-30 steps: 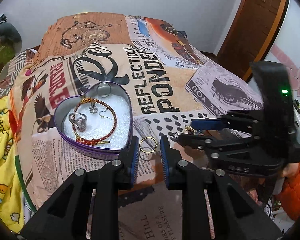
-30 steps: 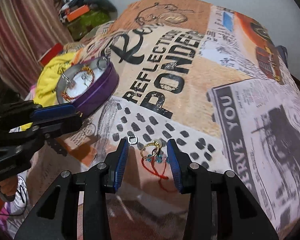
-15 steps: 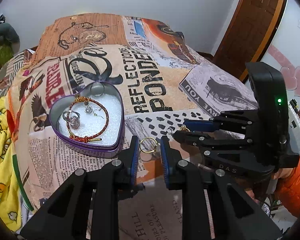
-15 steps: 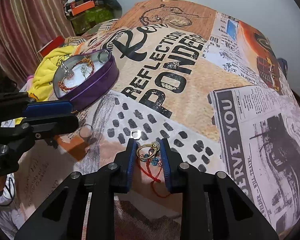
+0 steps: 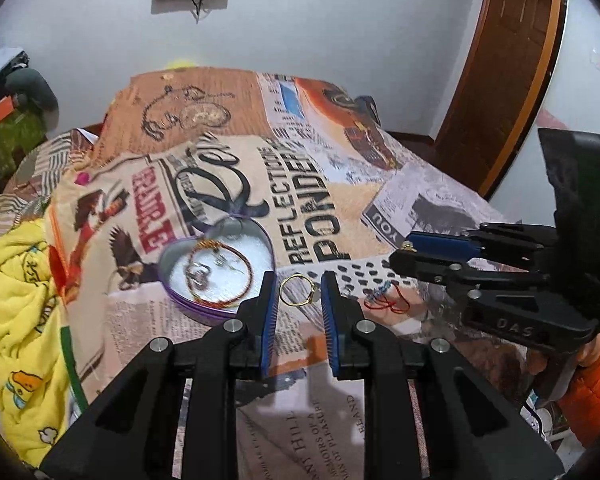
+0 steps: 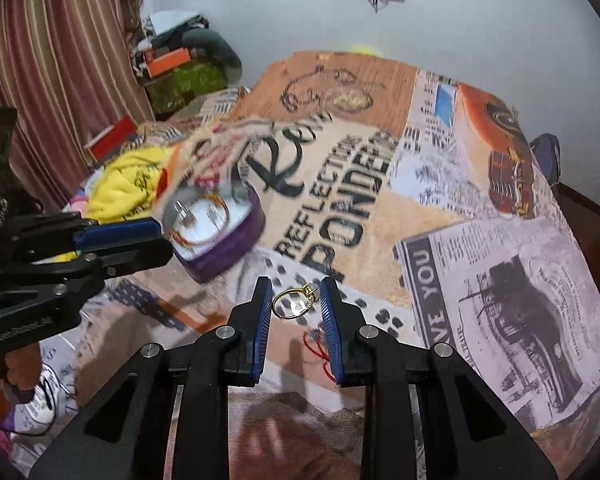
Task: Organize jewelry
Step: 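Carry the held gold rings over the heart tin with both grippers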
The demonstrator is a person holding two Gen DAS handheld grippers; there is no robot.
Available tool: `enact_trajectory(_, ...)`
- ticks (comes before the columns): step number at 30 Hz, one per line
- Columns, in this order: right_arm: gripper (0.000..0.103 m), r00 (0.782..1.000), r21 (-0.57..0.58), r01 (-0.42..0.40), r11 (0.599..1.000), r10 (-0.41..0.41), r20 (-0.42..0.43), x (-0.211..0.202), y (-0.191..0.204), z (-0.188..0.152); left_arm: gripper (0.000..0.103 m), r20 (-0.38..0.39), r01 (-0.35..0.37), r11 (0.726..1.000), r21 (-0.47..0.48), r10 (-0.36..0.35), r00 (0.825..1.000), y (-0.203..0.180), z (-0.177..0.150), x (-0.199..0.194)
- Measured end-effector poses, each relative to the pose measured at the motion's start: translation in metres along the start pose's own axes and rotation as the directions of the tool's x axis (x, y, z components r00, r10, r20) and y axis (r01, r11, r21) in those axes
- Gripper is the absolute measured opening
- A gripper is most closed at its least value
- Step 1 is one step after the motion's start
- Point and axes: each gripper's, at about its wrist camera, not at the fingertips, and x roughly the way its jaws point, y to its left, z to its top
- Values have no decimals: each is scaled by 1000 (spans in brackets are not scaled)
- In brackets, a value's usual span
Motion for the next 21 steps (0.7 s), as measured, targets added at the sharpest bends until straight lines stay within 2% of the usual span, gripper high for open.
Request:
enact_trajectory(11,22,995,-3,-48,999,48,93,-8,25,29,20,77,-49,999,-19,50,996,25,13,-24)
enact_trajectory(21,22,989,-15,-104,994,105,101,13,45,47,20,92,-75,996,-57,80,993,59,17,-21)
